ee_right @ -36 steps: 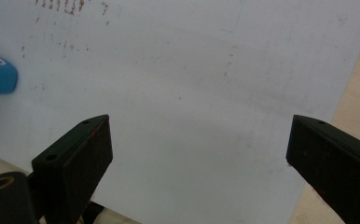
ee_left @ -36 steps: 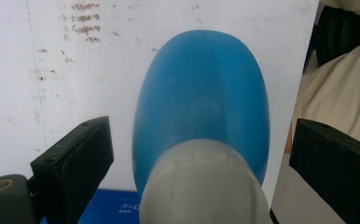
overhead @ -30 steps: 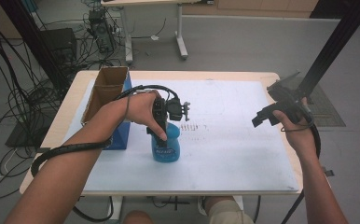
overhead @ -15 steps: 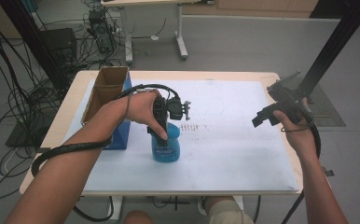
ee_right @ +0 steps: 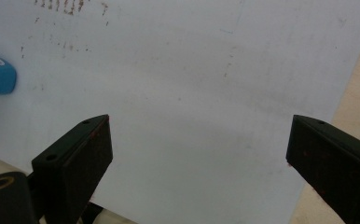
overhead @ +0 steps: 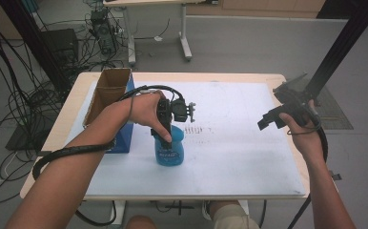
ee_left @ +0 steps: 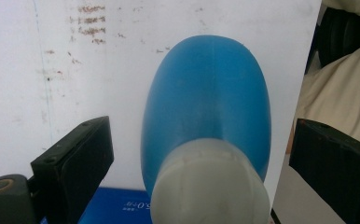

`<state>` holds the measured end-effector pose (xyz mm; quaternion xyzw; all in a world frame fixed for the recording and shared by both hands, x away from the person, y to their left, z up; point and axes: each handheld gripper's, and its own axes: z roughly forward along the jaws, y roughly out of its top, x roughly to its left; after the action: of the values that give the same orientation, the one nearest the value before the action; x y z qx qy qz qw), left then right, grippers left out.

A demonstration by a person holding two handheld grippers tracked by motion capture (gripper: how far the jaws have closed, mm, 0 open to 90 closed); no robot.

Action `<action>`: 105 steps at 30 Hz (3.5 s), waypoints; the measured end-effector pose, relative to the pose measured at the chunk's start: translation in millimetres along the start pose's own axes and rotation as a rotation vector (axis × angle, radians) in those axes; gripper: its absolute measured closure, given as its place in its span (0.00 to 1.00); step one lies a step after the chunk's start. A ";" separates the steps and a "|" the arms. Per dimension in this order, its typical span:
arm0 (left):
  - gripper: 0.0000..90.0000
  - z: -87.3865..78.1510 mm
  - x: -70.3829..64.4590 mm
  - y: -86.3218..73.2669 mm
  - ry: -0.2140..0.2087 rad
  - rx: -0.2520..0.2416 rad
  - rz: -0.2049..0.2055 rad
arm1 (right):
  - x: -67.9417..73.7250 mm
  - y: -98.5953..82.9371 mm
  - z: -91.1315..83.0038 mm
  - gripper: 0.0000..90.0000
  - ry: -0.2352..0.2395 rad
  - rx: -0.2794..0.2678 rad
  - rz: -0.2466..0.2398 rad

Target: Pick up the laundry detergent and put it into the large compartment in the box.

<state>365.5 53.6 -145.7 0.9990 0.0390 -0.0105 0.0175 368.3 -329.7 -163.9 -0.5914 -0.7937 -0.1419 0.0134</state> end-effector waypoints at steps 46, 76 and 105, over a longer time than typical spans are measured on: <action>0.16 13.1 -5.3 2.6 0.020 0.031 0.020 | -0.6 2.0 4.6 0.07 0.009 0.007 -0.001; 0.36 20.2 -3.3 3.2 0.011 0.028 0.008 | -2.2 2.6 7.2 0.08 0.015 0.008 0.002; 0.42 20.9 0.2 7.7 0.004 0.047 0.010 | -1.3 4.2 9.4 0.07 0.016 0.011 -0.002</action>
<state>365.8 45.1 -166.3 0.9994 0.0338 -0.0092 -0.0060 374.0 -327.6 -172.3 -0.5895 -0.7948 -0.1424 0.0230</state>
